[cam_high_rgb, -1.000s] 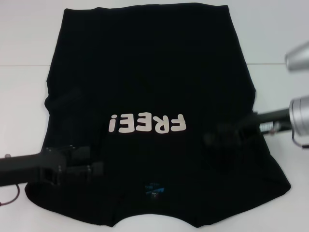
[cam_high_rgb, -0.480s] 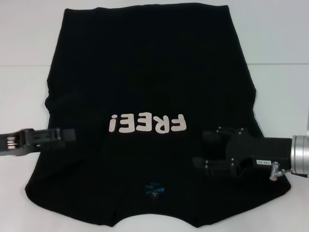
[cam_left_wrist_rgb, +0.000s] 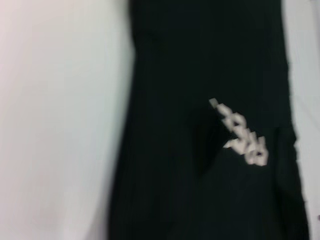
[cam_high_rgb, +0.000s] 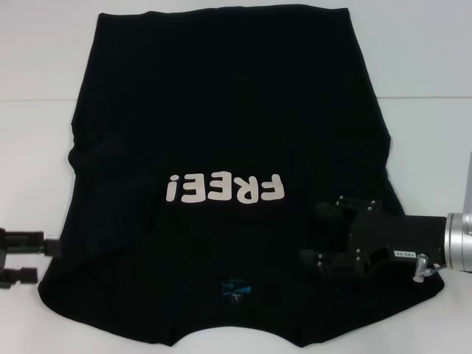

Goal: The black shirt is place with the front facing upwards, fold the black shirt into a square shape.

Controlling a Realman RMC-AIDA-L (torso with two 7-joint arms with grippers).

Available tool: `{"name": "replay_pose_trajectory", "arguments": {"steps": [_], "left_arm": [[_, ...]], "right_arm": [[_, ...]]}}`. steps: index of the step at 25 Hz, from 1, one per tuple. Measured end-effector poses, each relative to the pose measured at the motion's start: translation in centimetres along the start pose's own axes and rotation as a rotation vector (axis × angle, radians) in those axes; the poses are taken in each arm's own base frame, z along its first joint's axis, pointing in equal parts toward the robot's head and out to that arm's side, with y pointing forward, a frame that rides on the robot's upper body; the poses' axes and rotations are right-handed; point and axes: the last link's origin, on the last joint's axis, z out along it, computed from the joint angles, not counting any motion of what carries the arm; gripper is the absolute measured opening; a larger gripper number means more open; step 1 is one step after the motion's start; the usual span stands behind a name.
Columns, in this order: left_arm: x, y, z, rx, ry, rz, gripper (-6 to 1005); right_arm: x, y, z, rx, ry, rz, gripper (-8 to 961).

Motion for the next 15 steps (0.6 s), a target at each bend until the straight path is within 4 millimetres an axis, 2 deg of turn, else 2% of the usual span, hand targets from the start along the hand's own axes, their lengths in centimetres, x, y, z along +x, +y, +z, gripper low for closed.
{"name": "replay_pose_trajectory", "arguments": {"steps": [15], "left_arm": [[0.8,-0.4,1.9,0.226,-0.085,0.071,814]], "right_arm": [[0.0,0.0,0.0,0.002,0.002,-0.001,928]]}}
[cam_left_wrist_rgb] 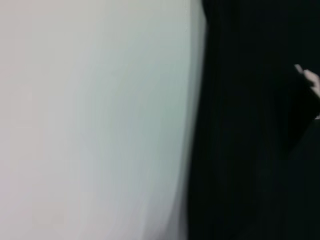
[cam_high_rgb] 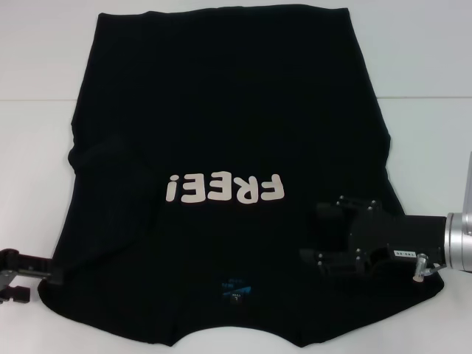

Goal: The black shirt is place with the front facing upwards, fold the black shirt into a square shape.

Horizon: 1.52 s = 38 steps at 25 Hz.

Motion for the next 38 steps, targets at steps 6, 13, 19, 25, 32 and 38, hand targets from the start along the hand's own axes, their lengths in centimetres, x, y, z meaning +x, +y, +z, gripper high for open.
{"name": "replay_pose_trajectory", "arguments": {"steps": [6,13,19,25,32,38], "left_arm": [[0.3,0.7,1.3,0.053,-0.025,0.053,812],[0.4,1.2,1.7,0.067,-0.028,0.079,810],[0.3,1.6,1.7,0.099,-0.023,0.128,725],[0.1,1.8,1.9,0.134,-0.024,0.154,498],[0.0,2.0,2.0,0.132,-0.021,0.174,232],[0.0,2.1,2.0,0.124,-0.008,0.189,43]], "right_arm": [[0.0,0.0,-0.1,0.001,-0.004,0.004,928],[0.0,0.0,-0.1,0.002,-0.007,0.008,928],[0.2,0.1,-0.4,0.005,-0.012,0.03,928],[0.4,0.2,-0.6,0.004,-0.014,0.039,928],[0.6,0.5,-0.8,-0.001,-0.015,0.046,927],[0.5,0.4,-1.4,0.004,-0.03,0.078,927]]}}
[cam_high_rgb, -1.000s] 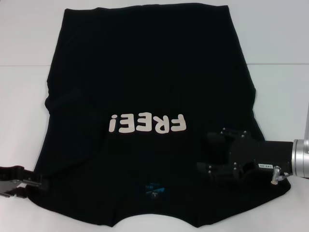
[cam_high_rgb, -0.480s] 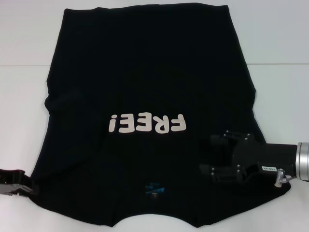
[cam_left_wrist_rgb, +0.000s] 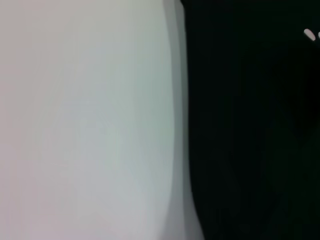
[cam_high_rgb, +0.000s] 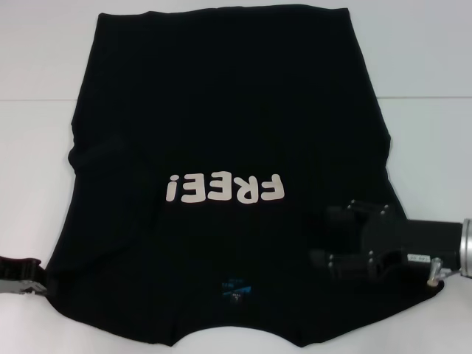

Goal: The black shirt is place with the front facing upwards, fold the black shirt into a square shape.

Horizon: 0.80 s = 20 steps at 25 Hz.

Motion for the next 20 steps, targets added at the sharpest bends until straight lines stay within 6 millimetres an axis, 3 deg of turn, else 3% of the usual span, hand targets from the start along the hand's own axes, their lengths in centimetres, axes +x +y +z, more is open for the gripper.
{"name": "replay_pose_trajectory", "arguments": {"steps": [5,14,20], "left_arm": [[0.3,0.2,-0.1,-0.015,0.016,0.03,49],[0.7,0.3,-0.7,-0.048,0.059,0.062,46],[0.9,0.3,-0.9,-0.061,0.076,0.079,44]], "right_arm": [[-1.6,-1.7,-1.9,0.049,0.071,0.162,927],[-6.9,-4.8,-8.1,0.209,0.408,0.664,928],[-6.6,-5.5,-9.4,0.325,0.61,0.79,854]]}}
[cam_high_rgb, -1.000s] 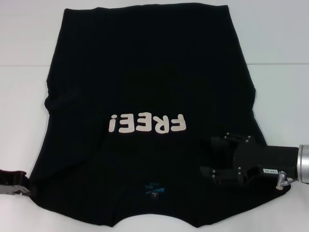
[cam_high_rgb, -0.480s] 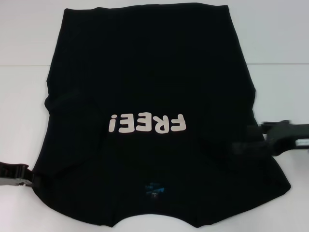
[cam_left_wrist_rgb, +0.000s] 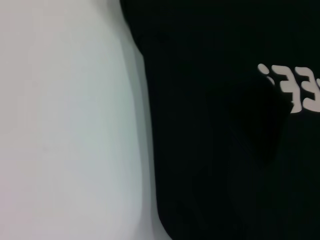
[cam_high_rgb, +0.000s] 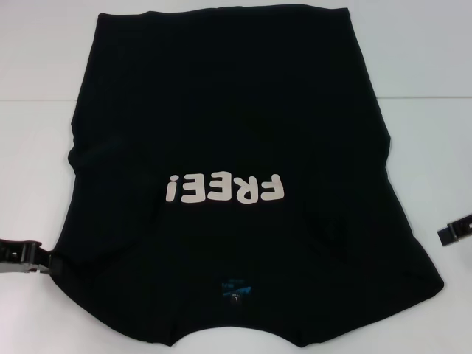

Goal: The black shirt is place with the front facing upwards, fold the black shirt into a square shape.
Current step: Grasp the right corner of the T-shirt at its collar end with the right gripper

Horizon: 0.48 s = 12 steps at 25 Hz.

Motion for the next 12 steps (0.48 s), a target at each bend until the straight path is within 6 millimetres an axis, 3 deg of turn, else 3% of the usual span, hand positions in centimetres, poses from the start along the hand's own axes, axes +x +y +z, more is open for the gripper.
{"name": "replay_pose_trajectory", "arguments": {"steps": [6,12], "left_arm": [[0.1,0.0,0.0,-0.011,0.012,0.004,41],[0.4,0.2,0.0,-0.013,0.017,0.012,38]], "right_arm": [[0.6,-0.4,1.8,0.007,0.038,0.024,791],[1.0,-0.3,3.3,-0.019,0.057,0.019,792]]}}
